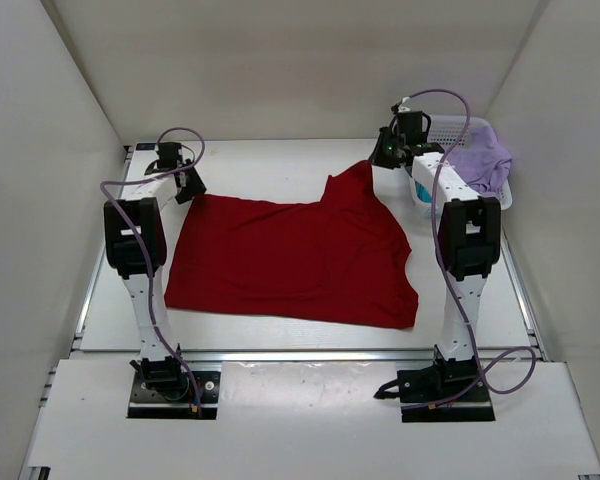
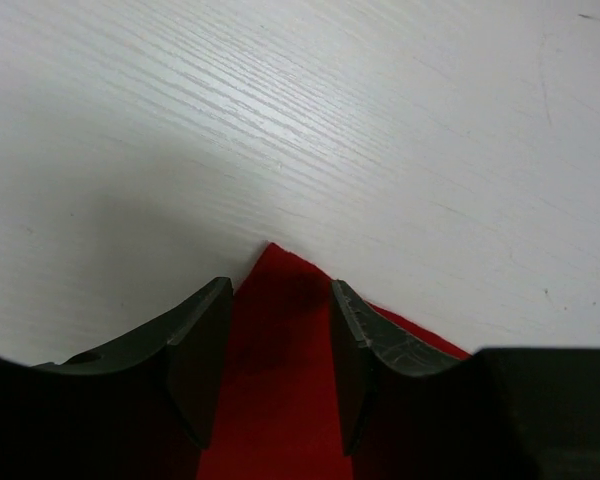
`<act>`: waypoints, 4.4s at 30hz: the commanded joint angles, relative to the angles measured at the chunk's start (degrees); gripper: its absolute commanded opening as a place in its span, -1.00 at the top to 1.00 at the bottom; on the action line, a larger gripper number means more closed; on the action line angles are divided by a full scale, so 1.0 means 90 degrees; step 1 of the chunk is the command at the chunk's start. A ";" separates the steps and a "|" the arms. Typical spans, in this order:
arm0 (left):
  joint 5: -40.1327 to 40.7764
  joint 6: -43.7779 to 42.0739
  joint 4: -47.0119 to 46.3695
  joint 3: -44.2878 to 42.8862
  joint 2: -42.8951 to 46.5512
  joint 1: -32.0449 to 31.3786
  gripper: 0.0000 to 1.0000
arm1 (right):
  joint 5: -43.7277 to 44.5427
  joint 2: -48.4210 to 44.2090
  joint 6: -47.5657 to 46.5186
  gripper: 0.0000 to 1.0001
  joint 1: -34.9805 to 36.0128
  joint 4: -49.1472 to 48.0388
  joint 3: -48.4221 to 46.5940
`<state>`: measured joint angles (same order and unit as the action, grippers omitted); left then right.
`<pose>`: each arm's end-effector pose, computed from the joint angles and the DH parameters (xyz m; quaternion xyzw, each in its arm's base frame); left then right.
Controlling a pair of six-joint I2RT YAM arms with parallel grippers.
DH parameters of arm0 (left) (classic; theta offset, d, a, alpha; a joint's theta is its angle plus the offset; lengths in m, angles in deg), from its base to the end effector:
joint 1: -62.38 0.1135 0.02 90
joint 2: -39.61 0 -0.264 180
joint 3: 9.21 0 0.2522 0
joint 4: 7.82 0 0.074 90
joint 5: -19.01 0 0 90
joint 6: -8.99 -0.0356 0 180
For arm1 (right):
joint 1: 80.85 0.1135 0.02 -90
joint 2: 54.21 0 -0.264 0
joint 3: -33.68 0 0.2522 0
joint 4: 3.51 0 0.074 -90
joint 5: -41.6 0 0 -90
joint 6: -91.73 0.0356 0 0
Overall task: Fold and stack the t-shirts
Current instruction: Grap the side of the flattened tshirt furthest away from the robot with both arms, then fold the other side of the tshirt into a rectangle
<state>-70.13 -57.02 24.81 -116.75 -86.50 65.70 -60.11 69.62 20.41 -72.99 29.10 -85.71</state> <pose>0.4825 0.0285 0.1611 -0.2251 0.9159 -0.0526 0.3280 0.4996 0.0763 0.2477 0.0387 0.8908 0.1907 0.4107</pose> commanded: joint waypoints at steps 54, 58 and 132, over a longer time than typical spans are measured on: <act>-0.0496 0.0782 -0.1325 0.3777 0.4196 0.0716 1.00 | 0.0206 -0.7437 0.0445 1.00 0.0221 -0.0738 0.6997; -0.0535 0.0899 -0.1472 0.4384 0.4821 0.0843 1.00 | 0.0265 -0.8231 0.0434 1.00 0.0182 -0.0357 0.7536; -0.1004 0.2100 -0.3670 0.7871 0.6463 -0.1745 0.27 | -0.0360 -0.5437 0.0200 1.00 0.2007 -0.2320 0.7858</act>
<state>-79.05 -38.42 -6.77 -46.17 -29.10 49.89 -67.47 25.47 22.50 -56.84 5.38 -16.94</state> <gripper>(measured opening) 0.366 0.008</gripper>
